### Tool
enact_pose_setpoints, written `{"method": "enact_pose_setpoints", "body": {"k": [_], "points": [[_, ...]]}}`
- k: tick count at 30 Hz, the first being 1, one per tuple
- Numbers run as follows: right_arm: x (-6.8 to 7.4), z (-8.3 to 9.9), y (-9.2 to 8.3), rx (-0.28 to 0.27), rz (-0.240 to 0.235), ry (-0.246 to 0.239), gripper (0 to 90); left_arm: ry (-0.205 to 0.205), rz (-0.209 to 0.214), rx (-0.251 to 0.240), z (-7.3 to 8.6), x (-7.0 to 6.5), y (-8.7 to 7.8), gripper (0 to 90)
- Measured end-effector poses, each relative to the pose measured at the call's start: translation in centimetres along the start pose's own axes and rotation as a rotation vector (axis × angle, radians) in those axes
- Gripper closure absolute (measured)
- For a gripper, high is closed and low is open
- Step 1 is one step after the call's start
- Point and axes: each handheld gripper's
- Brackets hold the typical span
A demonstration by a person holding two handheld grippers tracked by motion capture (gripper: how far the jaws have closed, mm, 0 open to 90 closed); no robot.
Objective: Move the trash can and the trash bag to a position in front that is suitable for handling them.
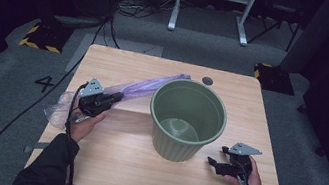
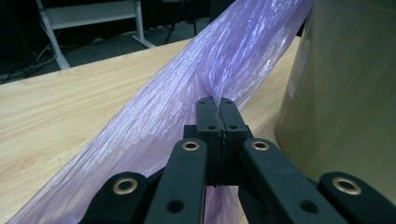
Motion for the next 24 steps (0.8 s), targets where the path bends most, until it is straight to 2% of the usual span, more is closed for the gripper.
{"method": "enact_pose_setpoints", "body": {"k": [15, 24], "points": [[0.0, 0.0, 0.0, 0.0, 0.0, 0.0, 23.2, 0.007, 0.004, -0.04, -0.8, -0.3, -0.6, 89.5], [0.0, 0.0, 0.0, 0.0, 0.0, 0.0, 23.2, -0.016, -0.018, -0.078, -1.2, 0.4, -1.5, 89.6]]}}
Point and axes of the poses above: each handheld gripper's, and its own axes: y roughly forward along the jaws, z roughly out of its underside, x roughly to its left, and after that the axes turned 9 degrees about -x, right-handed
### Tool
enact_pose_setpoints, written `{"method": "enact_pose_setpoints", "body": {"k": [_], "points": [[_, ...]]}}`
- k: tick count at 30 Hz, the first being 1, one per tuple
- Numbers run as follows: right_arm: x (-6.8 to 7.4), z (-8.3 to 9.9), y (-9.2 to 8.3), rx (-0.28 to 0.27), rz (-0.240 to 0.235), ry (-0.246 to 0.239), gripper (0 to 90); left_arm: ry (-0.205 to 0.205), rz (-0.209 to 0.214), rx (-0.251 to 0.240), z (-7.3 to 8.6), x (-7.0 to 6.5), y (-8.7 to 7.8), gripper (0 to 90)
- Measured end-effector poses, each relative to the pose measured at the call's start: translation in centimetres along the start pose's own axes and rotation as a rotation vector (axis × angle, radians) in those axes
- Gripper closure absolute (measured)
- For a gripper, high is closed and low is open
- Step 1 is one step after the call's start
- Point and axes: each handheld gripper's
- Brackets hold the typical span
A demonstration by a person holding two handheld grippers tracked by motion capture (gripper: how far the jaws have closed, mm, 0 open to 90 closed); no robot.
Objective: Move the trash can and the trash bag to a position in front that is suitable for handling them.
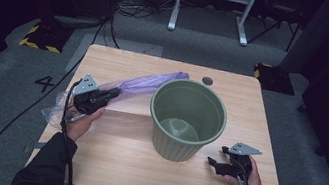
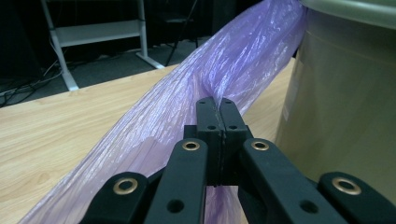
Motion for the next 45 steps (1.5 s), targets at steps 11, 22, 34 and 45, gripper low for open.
{"method": "enact_pose_setpoints", "body": {"k": [11, 22, 34, 45], "points": [[0.0, 0.0, 0.0, 0.0, 0.003, 0.001, 23.2, -0.03, -0.021, -0.058, -0.8, 0.9, -1.2, 89.6], [0.0, 0.0, 0.0, 0.0, 0.004, 0.002, 23.1, -0.036, -0.064, -0.048, -0.5, 1.6, -1.5, 89.7], [0.0, 0.0, 0.0, 0.0, 0.004, 0.002, 23.0, -0.11, -0.165, -0.031, 1.1, 2.7, 0.4, 89.7], [0.1, 0.0, 0.0, -0.001, 0.007, 0.003, 23.0, -0.082, -0.113, -0.134, -1.2, 1.5, -1.9, 89.7]]}}
Point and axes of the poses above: each handheld gripper's, and its own axes: y roughly forward along the jaws, z roughly out of its underside, x roughly to its left, and after that the axes turned 9 degrees about -x, right-handed
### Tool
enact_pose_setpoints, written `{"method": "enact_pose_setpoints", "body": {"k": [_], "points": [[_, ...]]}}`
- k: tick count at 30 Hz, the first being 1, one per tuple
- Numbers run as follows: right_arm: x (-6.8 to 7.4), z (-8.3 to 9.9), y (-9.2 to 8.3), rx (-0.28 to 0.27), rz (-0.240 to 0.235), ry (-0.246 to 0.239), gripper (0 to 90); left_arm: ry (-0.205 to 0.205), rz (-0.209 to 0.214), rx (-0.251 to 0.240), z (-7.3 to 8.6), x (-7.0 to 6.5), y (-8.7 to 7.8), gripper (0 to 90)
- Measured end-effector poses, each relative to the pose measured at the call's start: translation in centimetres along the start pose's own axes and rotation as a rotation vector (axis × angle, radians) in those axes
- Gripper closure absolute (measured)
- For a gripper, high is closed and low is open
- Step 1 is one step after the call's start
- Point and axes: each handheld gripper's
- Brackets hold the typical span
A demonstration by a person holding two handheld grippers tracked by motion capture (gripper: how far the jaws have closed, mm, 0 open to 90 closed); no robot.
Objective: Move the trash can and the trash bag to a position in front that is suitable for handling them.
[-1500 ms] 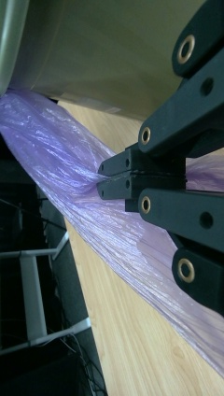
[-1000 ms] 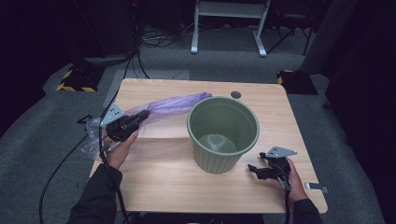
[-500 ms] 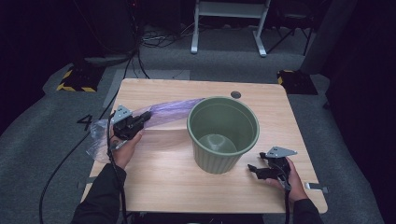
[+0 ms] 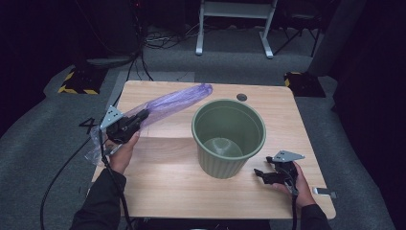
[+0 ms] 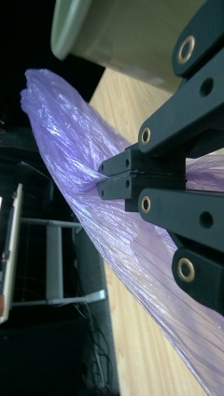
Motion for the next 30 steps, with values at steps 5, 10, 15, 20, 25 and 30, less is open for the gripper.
{"method": "enact_pose_setpoints", "body": {"k": [5, 10, 15, 20, 25, 30], "points": [[0.0, 0.0, 0.0, 0.0, 0.0, 0.0, 23.0, 0.01, 0.016, -0.03, -0.8, -0.6, -0.6, 89.7], [0.0, 0.0, 0.0, 0.001, -0.003, 0.001, 22.9, 0.021, 0.034, -0.033, -1.1, -1.1, -0.8, 89.7], [0.0, 0.0, 0.0, 0.003, -0.004, 0.0, 22.7, 0.037, 0.054, -0.034, -1.3, -1.8, -1.0, 89.7], [-0.1, 0.0, 0.0, 0.001, -0.008, 0.002, 23.0, 0.053, 0.07, -0.047, -1.8, -2.4, -1.1, 89.7], [-0.4, 0.0, 0.0, -0.004, 0.003, 0.029, 23.0, 0.066, 0.096, -0.059, -2.2, -3.1, -1.4, 89.7], [-0.5, 0.0, 0.0, -0.005, 0.004, 0.034, 22.3, 0.079, 0.113, -0.054, -2.3, -3.6, -1.6, 89.7]]}}
Point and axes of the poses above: each handheld gripper's, and its own axes: y roughly forward along the jaws, z roughly out of its underside, x roughly to its left, and after that the axes turned 9 degrees about -x, right-handed
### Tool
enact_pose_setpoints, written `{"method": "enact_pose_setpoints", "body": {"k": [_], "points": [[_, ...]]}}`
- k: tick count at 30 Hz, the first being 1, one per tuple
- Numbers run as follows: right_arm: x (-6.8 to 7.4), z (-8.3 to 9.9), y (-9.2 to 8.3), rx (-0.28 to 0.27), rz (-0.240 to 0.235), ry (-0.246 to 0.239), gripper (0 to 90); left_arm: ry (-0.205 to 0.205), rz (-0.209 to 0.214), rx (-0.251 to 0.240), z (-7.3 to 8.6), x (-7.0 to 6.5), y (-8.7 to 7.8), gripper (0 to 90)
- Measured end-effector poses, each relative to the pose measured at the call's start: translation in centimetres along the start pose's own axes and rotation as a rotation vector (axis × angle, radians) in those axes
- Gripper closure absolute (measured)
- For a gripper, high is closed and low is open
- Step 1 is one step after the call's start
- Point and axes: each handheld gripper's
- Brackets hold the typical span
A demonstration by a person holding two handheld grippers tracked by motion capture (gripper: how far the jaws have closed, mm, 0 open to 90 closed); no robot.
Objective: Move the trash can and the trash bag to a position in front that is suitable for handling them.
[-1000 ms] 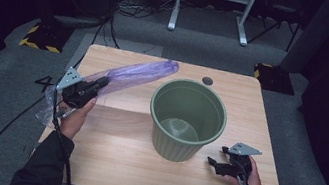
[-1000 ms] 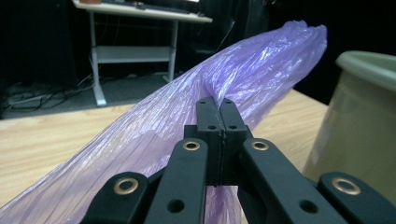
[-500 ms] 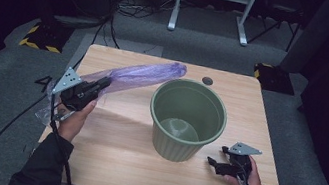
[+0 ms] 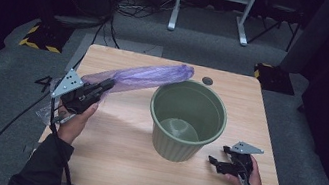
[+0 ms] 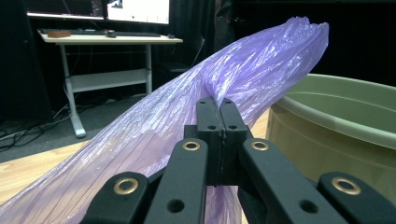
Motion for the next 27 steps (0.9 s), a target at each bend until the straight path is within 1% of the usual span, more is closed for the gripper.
{"method": "enact_pose_setpoints", "body": {"k": [2, 4, 5, 7, 9, 11, 13, 15, 16, 19, 20, 23, 24, 27], "points": [[0.0, 0.0, 0.0, -0.001, 0.007, 0.001, 22.0, 0.002, 0.014, 0.0, 0.0, -0.2, 0.0, 89.7], [-0.1, 0.0, -0.2, -0.01, 0.007, 0.002, 23.0, 0.016, 0.03, 0.005, -0.2, -0.7, 0.0, 89.7], [-0.1, 0.0, -0.2, -0.01, 0.007, 0.002, 23.0, 0.016, 0.03, 0.005, -0.2, -0.7, 0.0, 89.7], [-0.4, 0.0, -0.5, -0.024, 0.005, 0.014, 23.4, 0.024, 0.044, 0.002, -0.3, -1.1, 0.0, 89.7], [-0.5, -0.1, -0.7, -0.031, 0.009, 0.019, 23.4, 0.038, 0.064, -0.001, -0.7, -1.8, -0.1, 89.7], [-0.6, -0.1, -0.8, -0.038, 0.012, 0.024, 23.3, 0.043, 0.068, -0.004, -0.7, -1.9, -0.1, 89.7], [-0.7, -0.3, -1.3, -0.057, 0.013, 0.029, 21.9, 0.048, 0.081, -0.006, -0.9, -2.3, -0.1, 89.7], [-0.8, -0.3, -1.5, -0.065, 0.013, 0.03, 21.9, 0.052, 0.086, -0.005, -0.9, -2.4, 0.0, 89.7], [-0.8, -0.5, -1.9, -0.075, 0.019, 0.031, 22.0, 0.05, 0.091, -0.003, -0.8, -2.5, 0.0, 89.7], [-0.9, -0.8, -2.3, -0.086, 0.029, 0.028, 23.1, 0.059, 0.107, 0.004, -0.8, -2.6, 0.2, 89.7], [-0.9, -1.1, -2.6, -0.099, 0.038, 0.03, 23.8, 0.056, 0.119, 0.007, -0.8, -2.5, 0.3, 89.7], [-1.0, -1.6, -3.1, -0.121, 0.053, 0.021, 25.1, 0.059, 0.127, 0.015, -0.7, -2.6, 0.5, 89.7], [-1.0, -1.7, -3.4, -0.13, 0.058, 0.024, 25.6, 0.069, 0.135, 0.017, -0.7, -2.7, 0.5, 89.7], [-1.3, -2.3, -4.2, -0.161, 0.073, 0.034, 27.2, 0.071, 0.146, 0.016, -0.8, -2.7, 0.5, 89.7]]}}
Point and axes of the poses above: each handheld gripper's, and its own axes: y roughly forward along the jaws, z roughly out of its underside, x roughly to its left, and after that the axes turned 9 degrees about -x, right-handed
